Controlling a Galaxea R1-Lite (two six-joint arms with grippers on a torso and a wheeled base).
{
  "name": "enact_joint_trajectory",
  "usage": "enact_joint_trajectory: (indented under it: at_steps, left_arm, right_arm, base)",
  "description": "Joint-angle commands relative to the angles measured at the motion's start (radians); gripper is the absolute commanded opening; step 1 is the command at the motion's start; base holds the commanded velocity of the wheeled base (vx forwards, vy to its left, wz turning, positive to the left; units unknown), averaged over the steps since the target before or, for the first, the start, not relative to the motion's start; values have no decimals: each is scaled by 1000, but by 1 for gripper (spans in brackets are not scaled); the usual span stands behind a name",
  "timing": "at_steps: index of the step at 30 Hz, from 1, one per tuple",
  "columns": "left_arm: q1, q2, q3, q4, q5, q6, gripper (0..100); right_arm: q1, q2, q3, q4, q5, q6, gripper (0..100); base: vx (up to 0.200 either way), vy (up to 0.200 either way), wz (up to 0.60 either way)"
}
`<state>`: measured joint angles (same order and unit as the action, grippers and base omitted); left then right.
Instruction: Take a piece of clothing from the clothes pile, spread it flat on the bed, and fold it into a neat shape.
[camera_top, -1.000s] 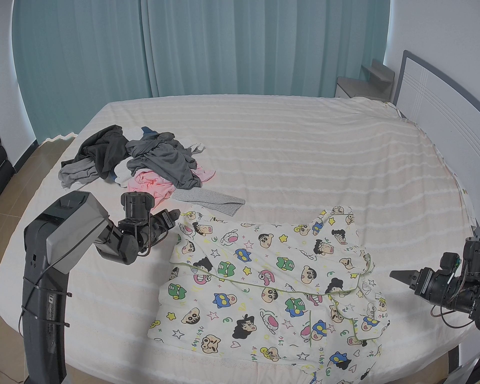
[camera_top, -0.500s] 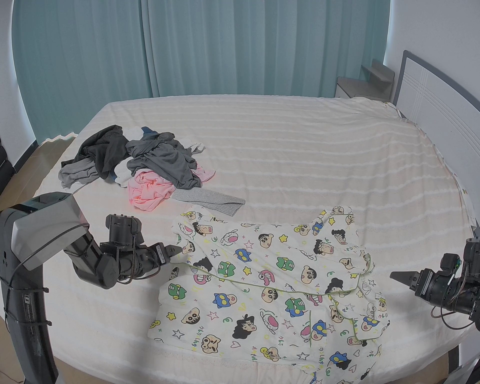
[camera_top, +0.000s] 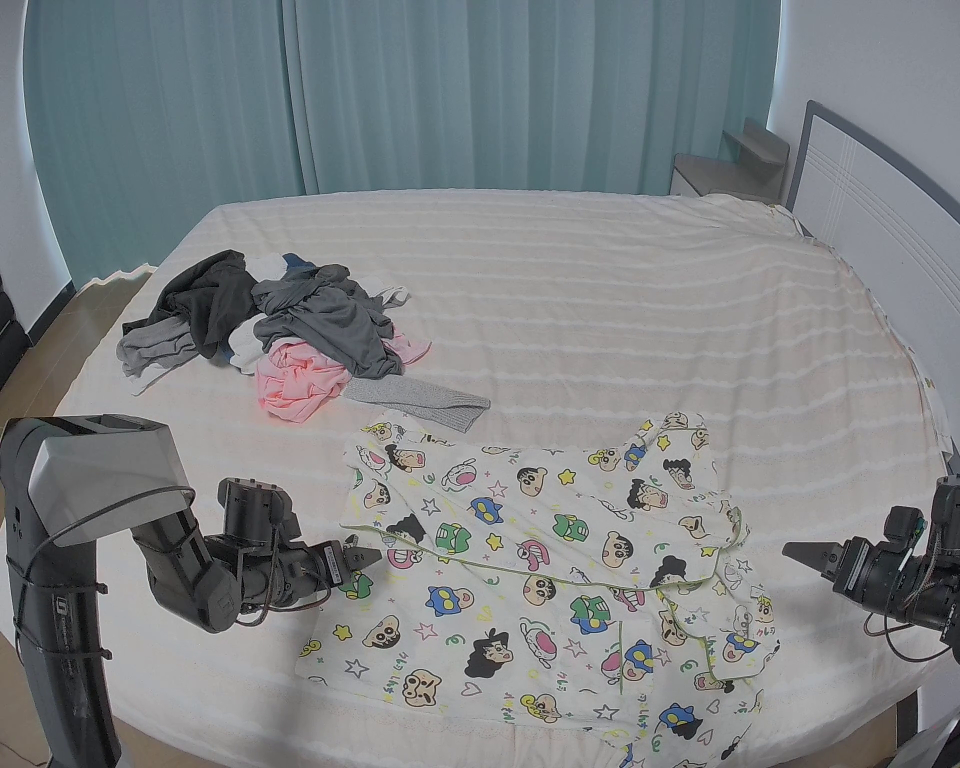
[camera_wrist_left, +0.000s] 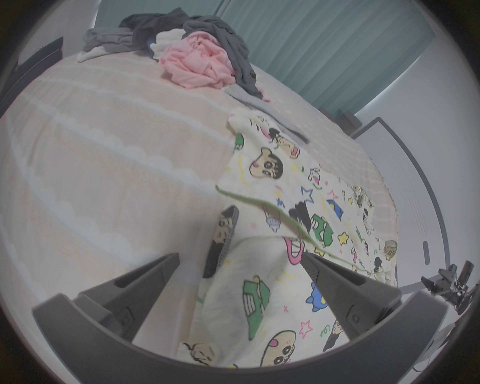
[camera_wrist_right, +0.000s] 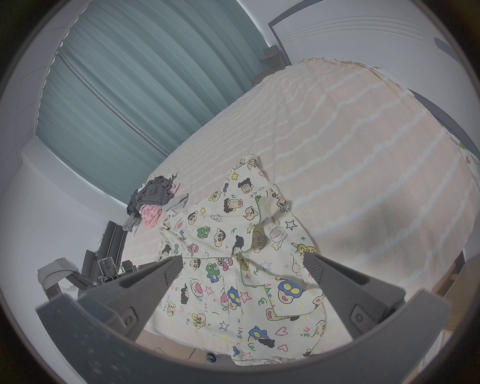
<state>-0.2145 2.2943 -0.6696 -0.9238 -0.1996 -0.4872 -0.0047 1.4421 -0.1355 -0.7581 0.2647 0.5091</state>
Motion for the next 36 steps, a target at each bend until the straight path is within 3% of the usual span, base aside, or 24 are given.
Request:
enact_joint_trajectory:
  at_steps: [1, 9, 36]
  left_arm:
    - [-8, 39, 8, -1, 0, -4, 100]
    - [-13, 40, 2, -113, 5, -113, 100]
    - [-14, -56, 97, -118, -46, -168, 100]
  right_arm:
    - [-1, -9, 5, -1, 1, 0, 100]
    - [0, -9, 5, 0, 1, 0, 100]
    - [0, -12, 14, -1, 1, 0, 100]
  base:
    - [0, 0, 0]
    - [0, 0, 0]
    - [0, 0, 0]
